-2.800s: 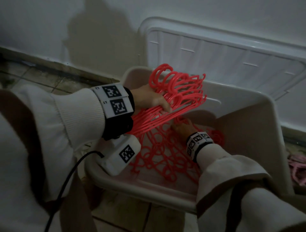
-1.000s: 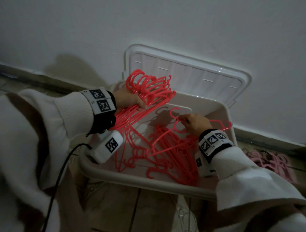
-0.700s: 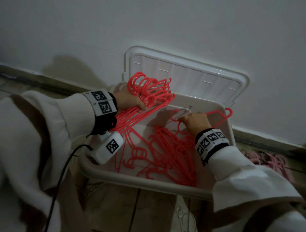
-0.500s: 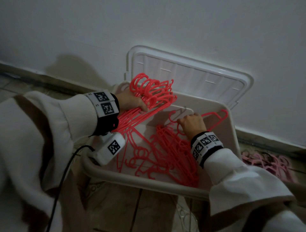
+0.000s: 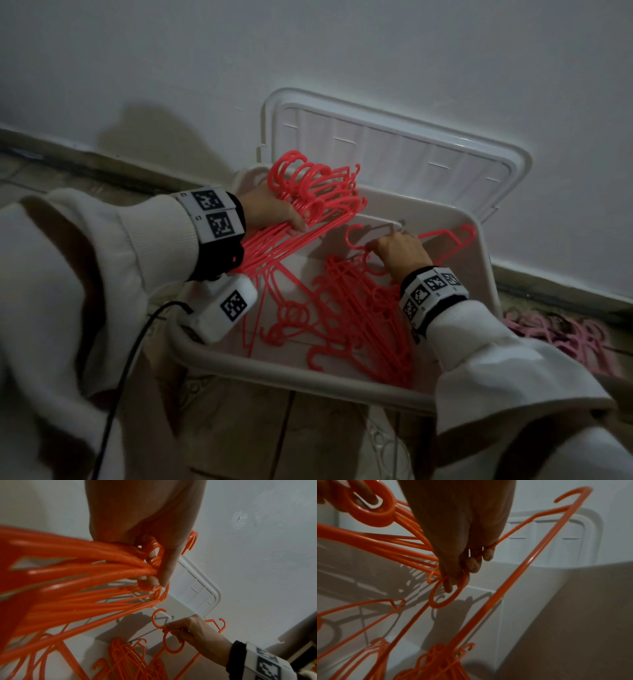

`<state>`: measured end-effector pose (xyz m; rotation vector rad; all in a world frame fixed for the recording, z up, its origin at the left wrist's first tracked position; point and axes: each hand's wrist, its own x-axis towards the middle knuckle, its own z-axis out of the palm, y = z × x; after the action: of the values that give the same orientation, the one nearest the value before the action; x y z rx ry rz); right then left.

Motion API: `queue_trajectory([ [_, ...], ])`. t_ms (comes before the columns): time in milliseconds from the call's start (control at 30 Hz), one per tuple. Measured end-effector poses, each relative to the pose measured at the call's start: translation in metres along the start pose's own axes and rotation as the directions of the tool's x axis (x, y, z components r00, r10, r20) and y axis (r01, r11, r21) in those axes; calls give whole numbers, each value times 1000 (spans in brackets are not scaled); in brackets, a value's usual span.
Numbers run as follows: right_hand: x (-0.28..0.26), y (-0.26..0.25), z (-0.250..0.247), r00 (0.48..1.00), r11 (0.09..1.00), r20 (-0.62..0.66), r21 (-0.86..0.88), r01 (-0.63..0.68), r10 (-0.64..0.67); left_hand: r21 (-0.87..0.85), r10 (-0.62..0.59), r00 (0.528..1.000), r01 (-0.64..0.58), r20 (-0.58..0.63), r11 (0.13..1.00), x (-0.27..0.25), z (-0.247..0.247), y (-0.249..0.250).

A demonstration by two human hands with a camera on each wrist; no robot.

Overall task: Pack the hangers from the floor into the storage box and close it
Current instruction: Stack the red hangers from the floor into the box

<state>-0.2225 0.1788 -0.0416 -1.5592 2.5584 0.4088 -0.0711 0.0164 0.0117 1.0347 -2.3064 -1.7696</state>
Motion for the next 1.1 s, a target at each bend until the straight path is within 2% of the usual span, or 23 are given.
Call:
queue_trajectory([
  [100, 2, 2, 2, 999, 996, -21, 76, 40, -39, -19, -13, 1000, 14, 18, 1000, -2, 1, 1],
  [167, 8, 6, 7, 998, 969, -66, 246, 33, -17, -27, -36, 999, 37, 37, 999, -3, 1, 2],
  [233, 13, 11, 12, 995, 878, -88, 479, 3, 44, -24, -55, 996, 57, 66, 998, -3, 0, 2],
  [300, 16, 14, 10, 989, 796, -133, 604, 35, 58, -16, -58, 997, 59, 53, 998, -2, -1, 1],
  [567, 20, 27, 7, 964, 727, -213, 686, 34, 157, 47, -73, 996, 75, -42, 996, 1, -4, -7],
  [800, 21, 38, 7, 950, 681, -230, 732, 25, 212, -36, -59, 996, 62, 72, 997, -7, -1, -5],
  [967, 18, 36, -3, 945, 689, -253, 723, 43, 207, -59, 34, 998, -31, 52, 998, -16, 7, 2],
  [1100, 17, 30, -14, 948, 749, -271, 660, 54, 170, 11, 15, 995, -16, 103, 1000, -16, 11, 3],
])
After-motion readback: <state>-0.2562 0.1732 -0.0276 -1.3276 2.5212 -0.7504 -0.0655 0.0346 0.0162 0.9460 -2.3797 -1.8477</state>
